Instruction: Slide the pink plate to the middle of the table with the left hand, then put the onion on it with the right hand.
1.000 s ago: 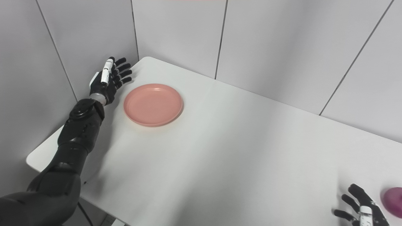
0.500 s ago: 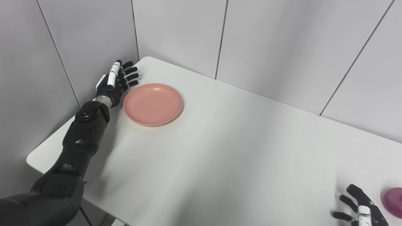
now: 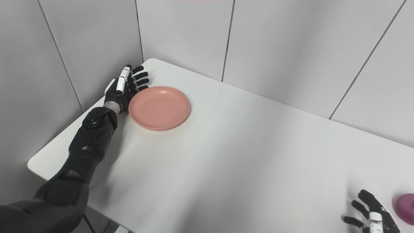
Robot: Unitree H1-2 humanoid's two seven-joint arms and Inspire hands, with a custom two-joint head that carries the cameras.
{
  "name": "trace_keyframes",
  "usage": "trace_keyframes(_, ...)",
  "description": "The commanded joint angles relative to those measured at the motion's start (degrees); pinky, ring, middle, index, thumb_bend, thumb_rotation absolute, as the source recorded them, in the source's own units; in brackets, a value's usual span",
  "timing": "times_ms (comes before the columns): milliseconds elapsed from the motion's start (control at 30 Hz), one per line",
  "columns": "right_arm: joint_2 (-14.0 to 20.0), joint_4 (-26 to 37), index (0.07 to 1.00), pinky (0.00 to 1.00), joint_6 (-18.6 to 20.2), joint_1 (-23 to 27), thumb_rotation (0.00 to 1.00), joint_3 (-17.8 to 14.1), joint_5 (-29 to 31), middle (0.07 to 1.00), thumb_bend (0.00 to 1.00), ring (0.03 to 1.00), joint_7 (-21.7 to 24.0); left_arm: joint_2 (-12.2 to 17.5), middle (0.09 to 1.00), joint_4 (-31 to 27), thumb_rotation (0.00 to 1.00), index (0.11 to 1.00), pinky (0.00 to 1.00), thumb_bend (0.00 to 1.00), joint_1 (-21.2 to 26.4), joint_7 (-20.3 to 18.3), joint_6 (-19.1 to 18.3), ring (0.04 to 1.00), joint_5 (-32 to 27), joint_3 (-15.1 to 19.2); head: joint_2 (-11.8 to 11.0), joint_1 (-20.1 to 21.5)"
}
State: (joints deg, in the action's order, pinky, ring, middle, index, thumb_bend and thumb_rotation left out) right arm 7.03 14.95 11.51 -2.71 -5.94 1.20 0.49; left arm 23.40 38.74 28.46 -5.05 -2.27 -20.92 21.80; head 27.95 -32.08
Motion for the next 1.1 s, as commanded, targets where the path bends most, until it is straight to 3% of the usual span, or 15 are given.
trace_keyframes(0,0.37,2.0,0.768,0.54,-0.71,1.01,0.82,-0.2,0.07,0.814,0.6,0.77,0.06,0.91,0.795,-0.45,1.0,0.785,0.79,0.29,2.5,-0.58,0.83,0.799,0.08,-0.16,0.07,0.05)
trace_keyframes(133,0.4,2.25,0.776,0.56,-0.69,0.93,0.83,-0.12,-0.01,0.817,0.54,0.774,0.1,0.71,0.803,-0.9,1.0,0.791,0.79,0.3,2.24,-0.56,0.5,0.804,-0.14,-0.18,0.07,0.05)
trace_keyframes(400,0.38,1.9,0.776,0.59,-0.78,0.95,0.83,-0.24,0.11,0.817,0.56,0.778,0.03,0.23,0.811,-1.87,1.0,0.795,0.8,0.31,1.81,-0.77,-0.48,0.812,-0.55,-0.34,0.25,0.15)
trace_keyframes(533,0.39,2.3,0.777,0.6,-0.3,0.98,0.83,-0.17,0.09,0.818,0.51,0.781,0.07,0.01,0.8,-1.93,1.0,0.784,0.79,0.3,1.83,-0.63,-1.53,0.798,-0.53,-0.61,0.32,0.33)
trace_keyframes(933,0.12,2.63,0.775,0.56,0.48,1.06,0.82,-0.04,-0.15,0.817,0.57,0.777,-0.11,-0.61,0.803,-1.31,1.0,0.781,0.79,0.3,1.86,-1.78,-0.75,0.802,0.26,-2.71,0.43,0.72)
trace_keyframes(1033,0.24,2.07,0.766,0.55,-0.86,1.02,0.82,-0.05,-0.22,0.806,0.53,0.766,-0.05,-1.04,0.802,-0.93,1.0,0.78,0.79,0.3,2.16,-1.84,-0.46,0.803,0.28,-3.03,0.48,0.78)
trace_keyframes(1067,0.32,2.03,0.763,0.54,-1.04,1.01,0.82,0.02,-0.35,0.802,0.56,0.76,0.0,-1.16,0.8,-0.97,1.0,0.779,0.79,0.31,2.18,-1.88,-0.45,0.802,0.26,-3.15,0.48,0.78)
